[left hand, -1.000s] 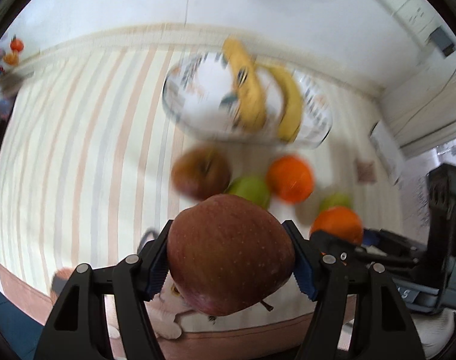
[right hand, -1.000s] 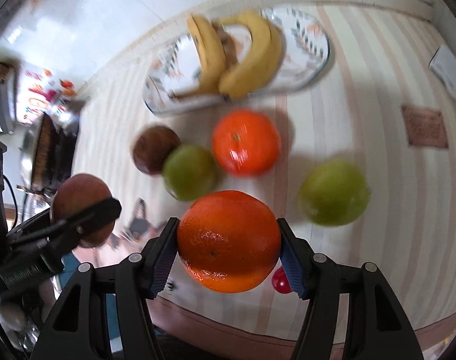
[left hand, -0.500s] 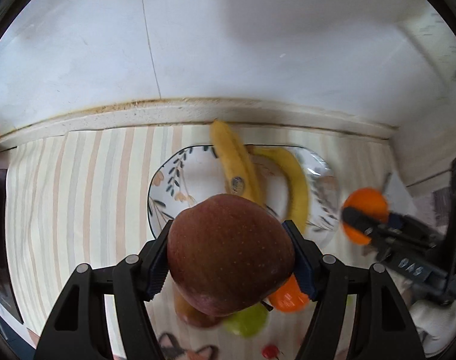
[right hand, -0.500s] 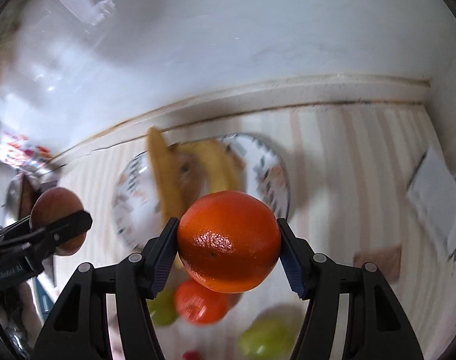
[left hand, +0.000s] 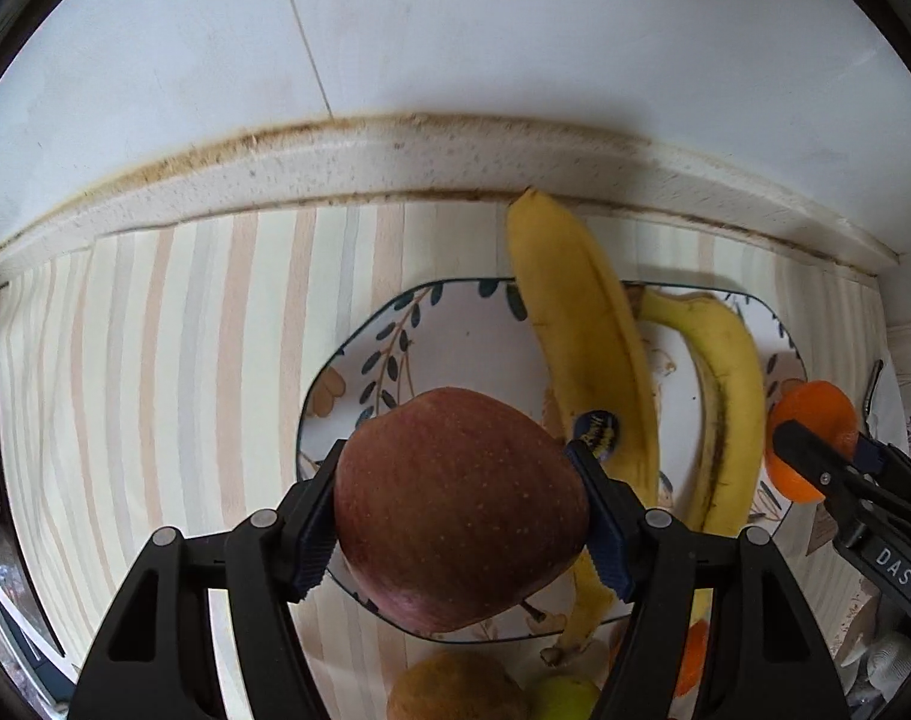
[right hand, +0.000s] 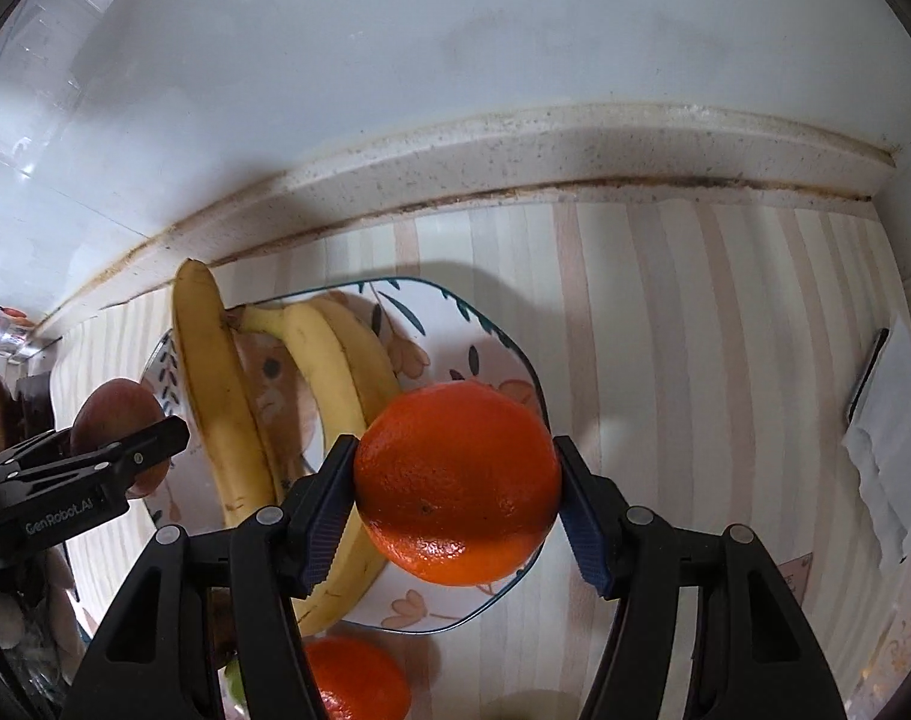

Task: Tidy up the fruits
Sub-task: 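Lower the apple and orange onto the plate and open both grippers, then withdraw both grippers and move them toward the green apples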

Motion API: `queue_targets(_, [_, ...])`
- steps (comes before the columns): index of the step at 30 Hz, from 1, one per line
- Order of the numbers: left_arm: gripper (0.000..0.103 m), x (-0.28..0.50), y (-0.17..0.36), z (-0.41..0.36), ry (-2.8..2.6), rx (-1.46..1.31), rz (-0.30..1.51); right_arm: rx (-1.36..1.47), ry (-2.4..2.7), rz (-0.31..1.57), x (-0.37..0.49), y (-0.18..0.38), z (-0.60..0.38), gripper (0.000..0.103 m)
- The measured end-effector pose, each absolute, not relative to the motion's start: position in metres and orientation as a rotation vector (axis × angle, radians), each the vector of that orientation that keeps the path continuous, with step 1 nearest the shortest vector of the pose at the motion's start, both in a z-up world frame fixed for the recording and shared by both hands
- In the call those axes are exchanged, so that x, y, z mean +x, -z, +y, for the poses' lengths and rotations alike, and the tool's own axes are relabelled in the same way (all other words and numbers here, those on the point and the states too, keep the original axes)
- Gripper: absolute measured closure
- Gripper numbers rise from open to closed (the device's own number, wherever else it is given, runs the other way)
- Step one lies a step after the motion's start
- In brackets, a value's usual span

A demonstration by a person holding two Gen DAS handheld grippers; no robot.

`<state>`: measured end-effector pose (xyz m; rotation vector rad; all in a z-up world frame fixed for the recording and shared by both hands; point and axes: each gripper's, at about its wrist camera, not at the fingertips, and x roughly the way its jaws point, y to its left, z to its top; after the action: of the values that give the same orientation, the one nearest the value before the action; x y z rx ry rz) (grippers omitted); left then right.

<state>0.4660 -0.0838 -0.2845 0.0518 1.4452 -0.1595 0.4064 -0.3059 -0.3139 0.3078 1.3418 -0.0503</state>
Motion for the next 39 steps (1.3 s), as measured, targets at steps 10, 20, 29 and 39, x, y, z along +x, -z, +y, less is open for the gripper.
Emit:
queue_targets(10, [0.028,0.463,0.312,-0.073,0.153,-0.047,1.495,0.274,0.040,1.350,0.408,0.308,-0.308,0.022])
queue_targets(20, [0.006,0.448,0.296,-0.064,0.140,-0.049,1.462,0.218,0.048,1.341,0.398,0.296,-0.308,0.008])
queue_targets(29, [0.006,0.407,0.252,-0.069,0.111,0.004,1.313,0.156,0.080,1.307,0.371,0.275,-0.301,0.008])
queue_targets(39, [0.006,0.345,0.192,-0.076,0.122,0.079,1.119,0.132,0.078,1.191,0.321,0.229,-0.287,0.008])
